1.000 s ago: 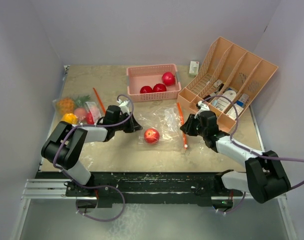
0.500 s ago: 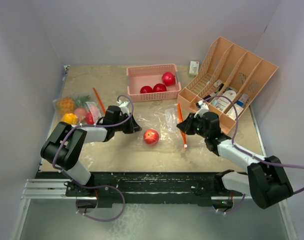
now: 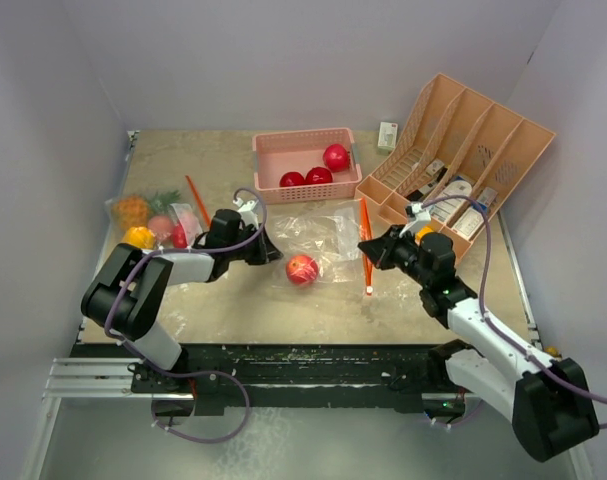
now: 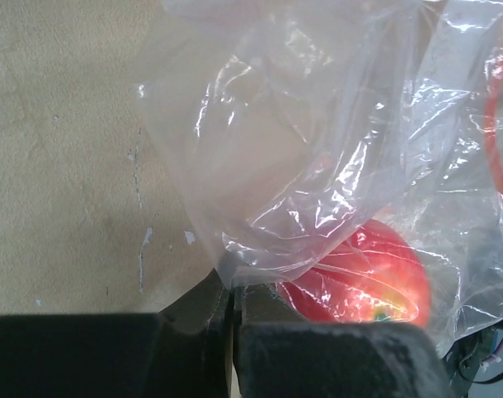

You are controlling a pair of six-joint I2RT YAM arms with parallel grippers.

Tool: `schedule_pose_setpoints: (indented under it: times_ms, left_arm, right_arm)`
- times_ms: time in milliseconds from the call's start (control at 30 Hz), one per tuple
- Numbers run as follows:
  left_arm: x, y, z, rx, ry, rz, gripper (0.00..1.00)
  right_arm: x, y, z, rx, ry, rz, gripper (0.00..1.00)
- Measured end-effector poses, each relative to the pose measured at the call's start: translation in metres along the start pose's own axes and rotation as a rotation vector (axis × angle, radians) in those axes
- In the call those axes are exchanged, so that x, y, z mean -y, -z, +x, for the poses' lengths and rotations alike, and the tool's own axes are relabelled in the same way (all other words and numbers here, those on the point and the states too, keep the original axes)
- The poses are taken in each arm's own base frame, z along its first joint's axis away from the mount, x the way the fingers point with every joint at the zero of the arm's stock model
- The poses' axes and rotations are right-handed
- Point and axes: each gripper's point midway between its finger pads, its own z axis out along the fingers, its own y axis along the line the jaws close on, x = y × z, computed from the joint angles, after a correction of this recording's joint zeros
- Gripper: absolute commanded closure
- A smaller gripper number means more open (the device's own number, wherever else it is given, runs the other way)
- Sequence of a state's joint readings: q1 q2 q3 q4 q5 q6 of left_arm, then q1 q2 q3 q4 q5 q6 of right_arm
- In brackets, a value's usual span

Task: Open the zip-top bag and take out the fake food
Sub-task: Pick up the fake fruit from the zipper food storage bag.

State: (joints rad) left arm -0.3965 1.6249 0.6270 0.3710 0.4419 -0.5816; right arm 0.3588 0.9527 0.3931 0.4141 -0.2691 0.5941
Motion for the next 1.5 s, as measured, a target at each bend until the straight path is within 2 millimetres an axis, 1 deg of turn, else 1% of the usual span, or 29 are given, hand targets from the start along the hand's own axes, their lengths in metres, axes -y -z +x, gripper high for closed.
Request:
schedule_pose_setpoints:
  times_ms: [133,333,633,667,733,800,867,933,1033,1067,1200,1300,1367,1500]
  left_arm:
    - [-0.001,0.001,-0.002,0.004,0.004,0.001,1.00]
    - [-0.009,0.004,-0.007,0.016,0.019,-0.008,1.00]
    - [-0.007,0.015,-0.017,0.041,-0.006,-0.021,1.00]
    - [-0.006,0.016,-0.018,0.044,-0.007,-0.020,1.00]
    - [-0.005,0.017,-0.020,0.051,-0.010,-0.019,1.00]
    - [-0.007,0.017,-0.022,0.057,-0.008,-0.022,1.00]
    - [-0.009,0.018,-0.023,0.061,-0.004,-0.028,1.00]
    - [-0.009,0.018,-0.023,0.063,-0.004,-0.031,1.00]
    - [-0.011,0.018,-0.024,0.064,-0.002,-0.037,1.00]
    - [-0.012,0.018,-0.024,0.065,-0.003,-0.041,1.00]
    - [-0.017,0.016,-0.022,0.061,0.000,-0.059,1.00]
    - [-0.020,0.015,-0.021,0.059,-0.009,-0.070,1.00]
    - [-0.021,0.015,-0.021,0.061,-0.013,-0.076,1.00]
    - [-0.023,0.015,-0.021,0.062,-0.017,-0.086,1.00]
  right_arm:
    - [-0.001,0.008,-0.006,0.037,-0.010,0.007,1.00]
    - [0.006,0.017,-0.013,0.072,-0.019,0.054,1.00]
    - [0.016,0.016,-0.005,0.050,-0.038,0.083,1.00]
    - [0.016,0.016,-0.005,0.048,-0.038,0.083,0.93]
    - [0.017,0.015,-0.004,0.041,-0.037,0.083,0.71]
    - [0.021,0.014,0.000,0.026,-0.039,0.096,0.57]
    - [0.027,0.013,0.004,0.011,-0.035,0.118,0.51]
    - [0.031,0.014,0.008,-0.002,-0.032,0.137,0.50]
    - [0.040,0.015,0.009,-0.013,-0.034,0.193,0.51]
    - [0.044,0.015,0.009,-0.016,-0.037,0.215,0.54]
    - [0.064,0.016,0.012,-0.024,-0.061,0.312,0.75]
    - [0.078,0.017,0.017,-0.038,-0.085,0.371,0.90]
    - [0.088,0.014,0.025,-0.066,-0.098,0.403,0.99]
    - [0.106,0.001,0.044,-0.139,-0.122,0.452,1.00]
